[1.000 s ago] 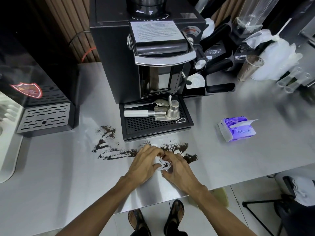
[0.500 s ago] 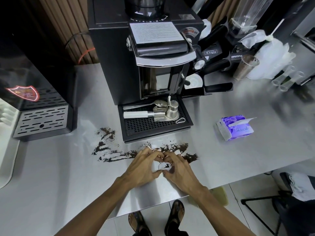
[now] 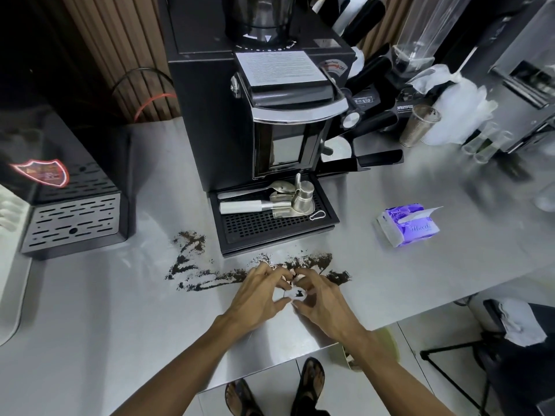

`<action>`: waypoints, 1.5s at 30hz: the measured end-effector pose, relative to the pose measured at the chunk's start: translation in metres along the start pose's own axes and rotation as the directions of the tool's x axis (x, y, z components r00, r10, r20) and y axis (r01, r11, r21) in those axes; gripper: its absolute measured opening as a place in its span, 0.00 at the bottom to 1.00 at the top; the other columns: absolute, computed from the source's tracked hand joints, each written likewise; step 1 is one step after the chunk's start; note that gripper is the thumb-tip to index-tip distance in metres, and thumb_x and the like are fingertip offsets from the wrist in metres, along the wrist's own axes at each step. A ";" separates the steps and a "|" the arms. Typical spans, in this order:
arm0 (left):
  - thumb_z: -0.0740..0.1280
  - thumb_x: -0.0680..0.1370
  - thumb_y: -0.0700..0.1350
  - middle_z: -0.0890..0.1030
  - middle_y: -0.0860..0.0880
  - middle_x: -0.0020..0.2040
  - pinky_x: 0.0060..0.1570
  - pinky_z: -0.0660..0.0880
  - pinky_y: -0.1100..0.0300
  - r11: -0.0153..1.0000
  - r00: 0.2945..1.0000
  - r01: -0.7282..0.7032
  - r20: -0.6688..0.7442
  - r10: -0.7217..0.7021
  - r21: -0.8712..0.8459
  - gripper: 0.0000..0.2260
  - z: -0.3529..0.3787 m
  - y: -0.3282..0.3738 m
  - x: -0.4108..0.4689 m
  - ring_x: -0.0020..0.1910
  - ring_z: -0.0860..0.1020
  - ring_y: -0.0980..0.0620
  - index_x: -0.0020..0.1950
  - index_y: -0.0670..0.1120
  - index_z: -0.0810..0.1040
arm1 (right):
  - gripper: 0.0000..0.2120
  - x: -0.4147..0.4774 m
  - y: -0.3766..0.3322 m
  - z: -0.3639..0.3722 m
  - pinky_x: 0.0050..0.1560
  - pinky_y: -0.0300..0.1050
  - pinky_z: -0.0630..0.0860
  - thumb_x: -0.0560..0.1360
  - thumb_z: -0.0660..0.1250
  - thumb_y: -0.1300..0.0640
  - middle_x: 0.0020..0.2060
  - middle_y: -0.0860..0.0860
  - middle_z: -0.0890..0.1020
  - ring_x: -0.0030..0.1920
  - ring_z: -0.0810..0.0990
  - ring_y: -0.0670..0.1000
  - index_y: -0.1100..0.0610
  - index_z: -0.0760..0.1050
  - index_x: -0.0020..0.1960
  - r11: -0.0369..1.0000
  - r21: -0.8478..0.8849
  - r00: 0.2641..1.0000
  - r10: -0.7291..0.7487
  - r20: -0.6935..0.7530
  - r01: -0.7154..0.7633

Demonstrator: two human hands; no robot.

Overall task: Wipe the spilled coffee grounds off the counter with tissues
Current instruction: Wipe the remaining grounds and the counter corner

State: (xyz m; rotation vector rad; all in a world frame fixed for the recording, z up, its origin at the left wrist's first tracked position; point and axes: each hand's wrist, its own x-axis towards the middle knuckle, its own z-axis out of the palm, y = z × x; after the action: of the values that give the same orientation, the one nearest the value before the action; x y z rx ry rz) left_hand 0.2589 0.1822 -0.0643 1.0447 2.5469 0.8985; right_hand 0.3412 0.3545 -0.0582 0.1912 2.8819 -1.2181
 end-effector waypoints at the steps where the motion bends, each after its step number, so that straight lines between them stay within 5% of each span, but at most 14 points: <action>1: 0.72 0.73 0.54 0.81 0.63 0.50 0.54 0.66 0.59 1.000 1.000 -0.001 -0.001 0.001 0.000 0.20 0.000 0.000 0.000 0.52 0.66 0.59 0.63 0.57 0.71 | 0.30 -0.001 -0.001 0.001 0.54 0.37 0.76 0.70 0.75 0.55 0.51 0.43 0.80 0.50 0.76 0.40 0.46 0.67 0.68 1.000 -0.010 1.000 0.000 -0.012 0.000; 15: 0.71 0.73 0.49 0.80 0.61 0.46 0.50 0.68 0.59 1.000 0.996 0.012 -0.087 -0.012 -0.011 0.16 0.012 0.008 0.004 0.50 0.68 0.57 0.59 0.54 0.73 | 0.29 0.004 0.000 0.002 0.44 0.36 0.77 0.67 0.72 0.58 0.45 0.46 0.82 0.42 0.78 0.44 0.48 0.67 0.65 0.999 -0.030 0.998 -0.025 -0.053 0.023; 22: 0.69 0.71 0.53 0.77 0.58 0.47 0.51 0.68 0.62 0.999 0.995 0.046 -0.088 -0.046 -0.006 0.16 0.023 0.030 0.015 0.48 0.70 0.59 0.56 0.61 0.68 | 0.30 -0.003 0.016 -0.025 0.48 0.42 0.78 0.67 0.72 0.56 0.46 0.45 0.82 0.45 0.80 0.46 0.45 0.67 0.65 0.999 0.039 0.997 -0.023 -0.071 0.025; 30: 0.70 0.72 0.47 0.74 0.59 0.46 0.50 0.72 0.58 0.997 0.991 -0.006 -0.134 -0.004 -0.072 0.12 0.062 0.114 0.040 0.51 0.70 0.57 0.53 0.55 0.72 | 0.29 -0.039 0.073 -0.093 0.45 0.28 0.72 0.68 0.73 0.53 0.46 0.48 0.80 0.41 0.76 0.39 0.41 0.66 0.65 0.997 0.074 0.993 -0.027 -0.111 0.035; 37: 0.66 0.71 0.54 0.77 0.57 0.47 0.45 0.74 0.57 0.997 0.994 0.027 -0.108 -0.034 -0.071 0.12 0.144 0.198 0.061 0.49 0.71 0.58 0.52 0.58 0.68 | 0.29 -0.098 0.150 -0.163 0.47 0.38 0.76 0.69 0.74 0.55 0.44 0.46 0.78 0.44 0.77 0.44 0.41 0.66 0.65 0.993 0.118 0.996 -0.005 -0.091 0.016; 45: 0.70 0.71 0.50 0.74 0.53 0.47 0.46 0.74 0.56 0.993 0.998 0.019 -0.054 -0.025 -0.119 0.16 0.236 0.271 0.073 0.48 0.73 0.54 0.55 0.57 0.70 | 0.28 -0.163 0.227 -0.219 0.48 0.27 0.70 0.70 0.74 0.59 0.47 0.41 0.79 0.48 0.77 0.38 0.51 0.68 0.66 0.998 0.069 0.998 0.006 -0.069 -0.001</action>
State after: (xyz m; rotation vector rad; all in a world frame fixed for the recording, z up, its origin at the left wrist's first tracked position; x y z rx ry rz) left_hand 0.4580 0.4900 -0.0782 0.9679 2.5088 1.0724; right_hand 0.5385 0.6496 -0.0588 0.2442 2.8983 -1.3371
